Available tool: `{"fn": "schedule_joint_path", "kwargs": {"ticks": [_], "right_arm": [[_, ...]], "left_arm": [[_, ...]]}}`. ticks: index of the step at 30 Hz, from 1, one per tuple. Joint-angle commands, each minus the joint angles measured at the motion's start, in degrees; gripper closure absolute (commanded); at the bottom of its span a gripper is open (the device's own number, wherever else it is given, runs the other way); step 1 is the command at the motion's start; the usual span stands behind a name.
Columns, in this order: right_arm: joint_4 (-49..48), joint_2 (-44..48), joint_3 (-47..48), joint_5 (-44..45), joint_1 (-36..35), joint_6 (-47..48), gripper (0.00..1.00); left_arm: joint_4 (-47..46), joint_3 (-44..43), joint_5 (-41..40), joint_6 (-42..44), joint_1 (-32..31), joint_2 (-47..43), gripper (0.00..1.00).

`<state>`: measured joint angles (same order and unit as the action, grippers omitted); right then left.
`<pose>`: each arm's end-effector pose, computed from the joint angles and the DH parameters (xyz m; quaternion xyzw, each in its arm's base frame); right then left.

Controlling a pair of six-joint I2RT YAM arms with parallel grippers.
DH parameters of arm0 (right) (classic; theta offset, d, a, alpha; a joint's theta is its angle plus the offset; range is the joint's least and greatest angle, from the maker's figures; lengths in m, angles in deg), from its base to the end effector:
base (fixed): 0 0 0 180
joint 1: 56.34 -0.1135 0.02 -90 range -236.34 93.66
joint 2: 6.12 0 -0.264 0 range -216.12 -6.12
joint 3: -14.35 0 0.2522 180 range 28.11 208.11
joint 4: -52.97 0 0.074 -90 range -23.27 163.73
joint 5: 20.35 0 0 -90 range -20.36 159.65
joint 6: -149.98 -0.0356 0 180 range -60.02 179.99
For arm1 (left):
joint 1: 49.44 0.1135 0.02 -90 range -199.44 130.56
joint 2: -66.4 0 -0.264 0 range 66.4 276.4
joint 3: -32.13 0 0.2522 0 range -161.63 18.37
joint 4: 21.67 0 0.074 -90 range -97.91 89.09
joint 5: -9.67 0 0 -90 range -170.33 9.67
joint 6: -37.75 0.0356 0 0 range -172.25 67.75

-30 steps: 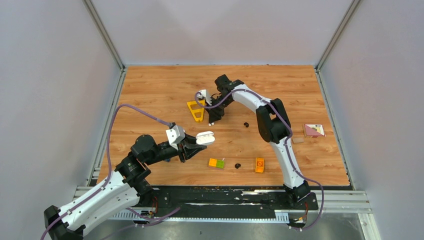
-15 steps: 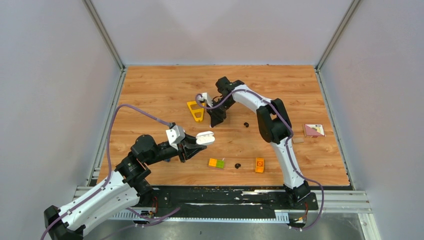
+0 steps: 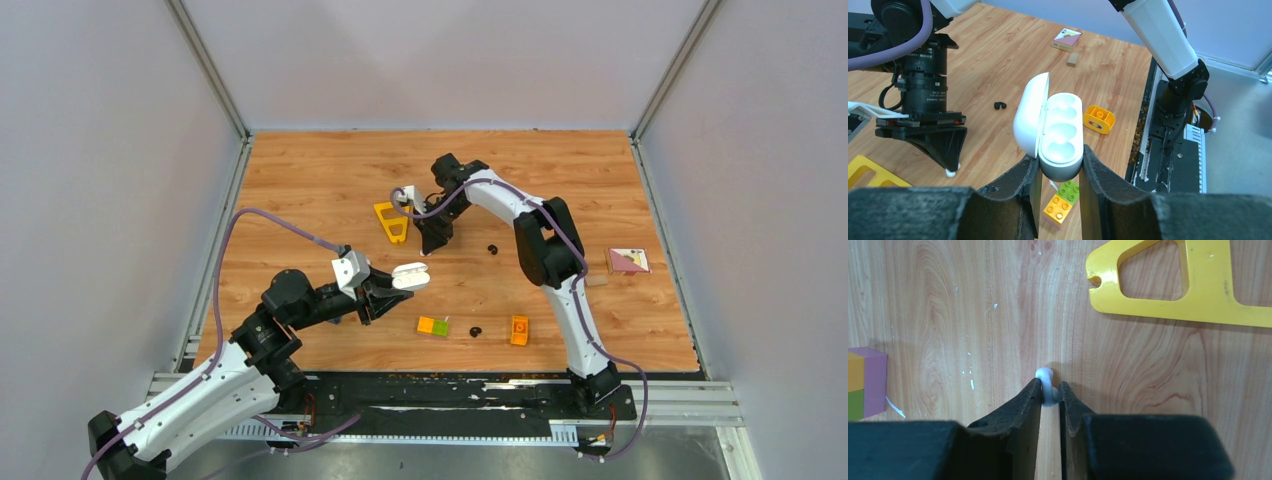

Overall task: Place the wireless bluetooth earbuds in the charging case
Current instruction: Pick up the left earbud from the center of the board.

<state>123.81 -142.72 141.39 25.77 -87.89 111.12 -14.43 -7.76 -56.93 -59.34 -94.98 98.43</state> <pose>0.3937 0.2707 0.1547 -0.6341 0.6733 0.3537 0.1398 0.0969 -0.1189 0.2892 0.3629 0.6028 -0.4364 0.5608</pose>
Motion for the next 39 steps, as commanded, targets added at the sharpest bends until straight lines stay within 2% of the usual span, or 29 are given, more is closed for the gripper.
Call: {"fn": "schedule_joint_path", "kwargs": {"ticks": [1,4,12,24,39], "right_arm": [[-1.5,3.0,-0.4,0.6,-0.5,-0.2,0.80],[-1.6,3.4,-0.8,0.8,-0.5,-0.2,0.78],[-1.8,3.9,-0.9,1.2,-0.5,-0.1,0.80],[-1.7,4.2,-0.1,1.9,-0.5,-0.3,0.73],[-1.7,5.1,0.9,0.8,-0.5,-0.9,0.74]], "left_arm": [[-1.6,0.0,-0.3,1.1,0.4,-0.3,1.00],[-1.6,0.0,-0.3,1.1,0.3,-0.2,1.00],[-1.7,0.0,-0.2,1.2,0.4,0.0,1.00],[-1.8,0.0,0.1,1.2,0.3,0.2,1.00],[-1.9,0.0,0.0,1.2,0.3,0.3,1.00]]}}
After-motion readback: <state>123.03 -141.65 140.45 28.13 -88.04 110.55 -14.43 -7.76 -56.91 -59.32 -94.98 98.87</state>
